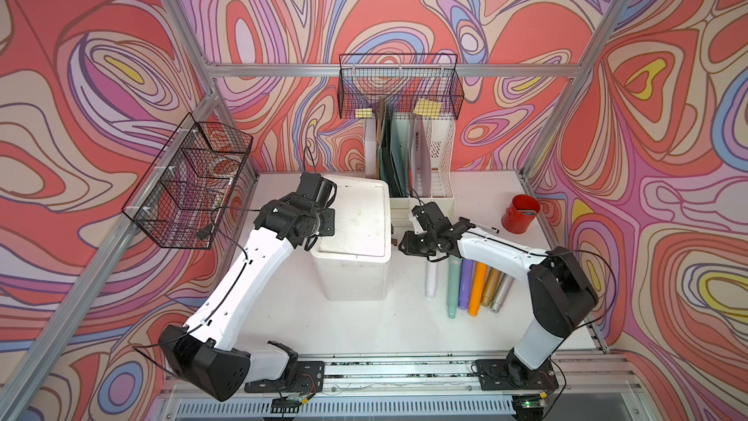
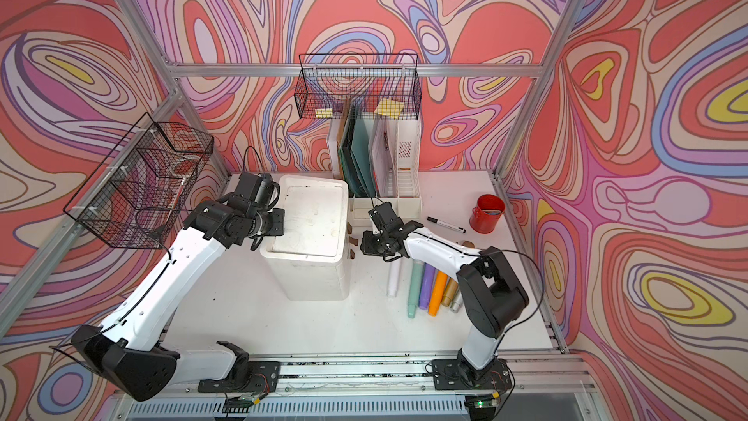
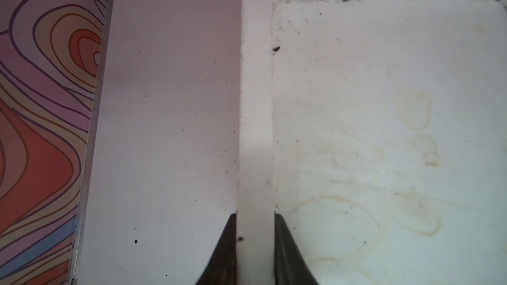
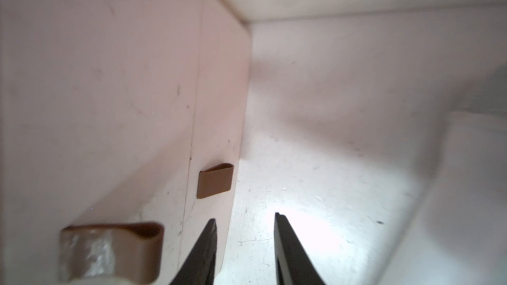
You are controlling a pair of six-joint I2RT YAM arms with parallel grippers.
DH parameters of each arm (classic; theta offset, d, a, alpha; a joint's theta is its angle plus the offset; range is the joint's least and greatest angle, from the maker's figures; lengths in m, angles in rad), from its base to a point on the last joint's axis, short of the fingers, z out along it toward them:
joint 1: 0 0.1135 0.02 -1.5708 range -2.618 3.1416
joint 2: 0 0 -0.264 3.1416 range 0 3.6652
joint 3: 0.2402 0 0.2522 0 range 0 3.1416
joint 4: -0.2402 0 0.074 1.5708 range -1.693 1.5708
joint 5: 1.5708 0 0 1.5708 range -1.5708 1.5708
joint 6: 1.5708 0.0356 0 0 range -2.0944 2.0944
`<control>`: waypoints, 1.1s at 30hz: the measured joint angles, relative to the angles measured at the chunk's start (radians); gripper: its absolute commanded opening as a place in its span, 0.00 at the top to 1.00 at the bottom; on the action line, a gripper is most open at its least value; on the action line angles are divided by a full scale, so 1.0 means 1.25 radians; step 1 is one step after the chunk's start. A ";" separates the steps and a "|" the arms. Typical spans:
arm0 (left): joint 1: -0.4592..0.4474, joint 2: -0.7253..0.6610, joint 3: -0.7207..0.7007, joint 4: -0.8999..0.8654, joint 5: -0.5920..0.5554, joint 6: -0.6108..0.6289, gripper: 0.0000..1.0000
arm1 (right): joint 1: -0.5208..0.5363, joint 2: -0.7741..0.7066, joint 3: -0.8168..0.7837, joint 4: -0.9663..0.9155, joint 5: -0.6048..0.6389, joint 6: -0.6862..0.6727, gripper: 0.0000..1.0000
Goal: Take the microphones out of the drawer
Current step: Close the drawer in the storage box, then reset both arms
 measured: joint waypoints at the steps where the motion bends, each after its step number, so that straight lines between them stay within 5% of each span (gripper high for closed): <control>1: -0.001 0.001 0.007 -0.002 0.003 0.002 0.58 | -0.001 -0.021 0.006 -0.019 0.038 -0.008 0.55; 11: 0.016 -0.036 0.064 -0.005 -0.002 0.005 0.36 | -0.043 -0.196 0.006 -0.125 0.373 -0.114 0.47; 18: 0.201 -0.114 0.033 0.003 0.029 0.017 0.36 | -0.167 -0.238 -0.131 -0.082 0.465 -0.189 0.44; 25: 0.343 -0.161 -0.168 0.070 0.105 0.015 0.36 | -0.219 -0.301 -0.345 0.104 0.478 -0.270 0.43; 33: 0.419 -0.154 -0.474 0.322 0.163 0.027 0.31 | -0.253 -0.293 -0.565 0.526 0.431 -0.376 0.39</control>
